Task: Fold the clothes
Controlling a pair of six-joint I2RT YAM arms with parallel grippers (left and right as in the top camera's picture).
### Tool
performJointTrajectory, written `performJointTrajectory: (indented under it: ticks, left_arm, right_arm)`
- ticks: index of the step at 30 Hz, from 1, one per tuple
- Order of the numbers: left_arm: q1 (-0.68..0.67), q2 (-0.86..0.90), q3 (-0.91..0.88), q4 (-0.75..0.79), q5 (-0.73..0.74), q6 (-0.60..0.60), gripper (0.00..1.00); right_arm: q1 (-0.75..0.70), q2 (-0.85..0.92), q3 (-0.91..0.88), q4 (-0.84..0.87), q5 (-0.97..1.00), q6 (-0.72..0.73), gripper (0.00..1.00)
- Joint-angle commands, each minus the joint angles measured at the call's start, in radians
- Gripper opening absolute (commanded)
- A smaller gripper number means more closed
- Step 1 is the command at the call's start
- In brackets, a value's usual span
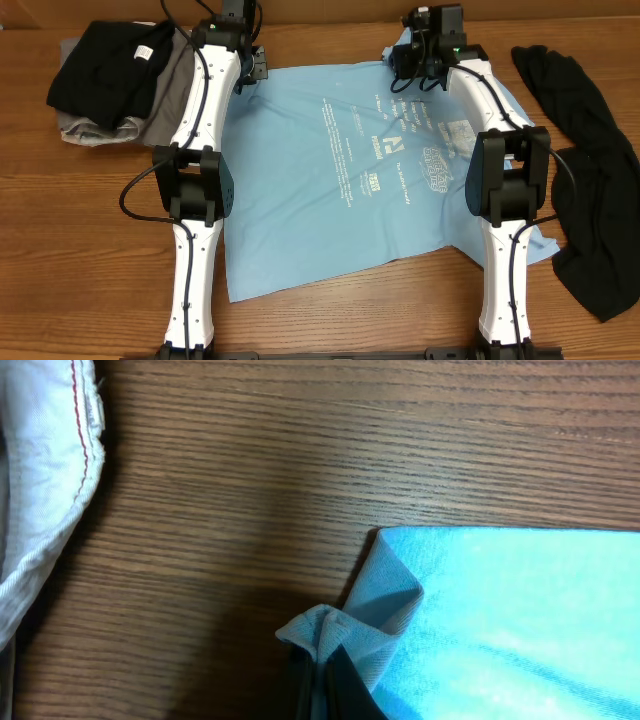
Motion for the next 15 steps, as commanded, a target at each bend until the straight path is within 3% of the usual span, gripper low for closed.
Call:
performJointTrajectory:
  ticks: [1,3,11,13,14,15]
  left_arm:
    - [0.005,0.012,0.021,-0.005,0.005,0.008,0.04]
    - [0.005,0.012,0.021,-0.005,0.005,0.008,0.04]
    - [0.005,0.012,0.021,-0.005,0.006,0.007,0.04]
    - [0.005,0.012,0.021,-0.004,0.006,0.006,0.04]
    - [0.005,0.012,0.021,-0.004,0.006,0.003,0.04]
    - [0.005,0.012,0.021,-0.004,0.006,0.003,0.04]
  right_arm:
    - [-0.006,-0.002,0.002,0.027,0.061,0.033,0.19]
    - [-0.006,-0.002,0.002,0.035,0.097,0.036,0.05]
    - [-0.019,-0.002,0.054,0.003,0.134,0.077,0.04]
    - [-0.026,-0.002,0.096,-0.008,0.134,0.115,0.42]
    - [-0.029,-0.002,0.115,-0.008,0.129,0.128,0.56]
    - [-0.032,-0.002,0.130,-0.001,0.119,0.140,0.63]
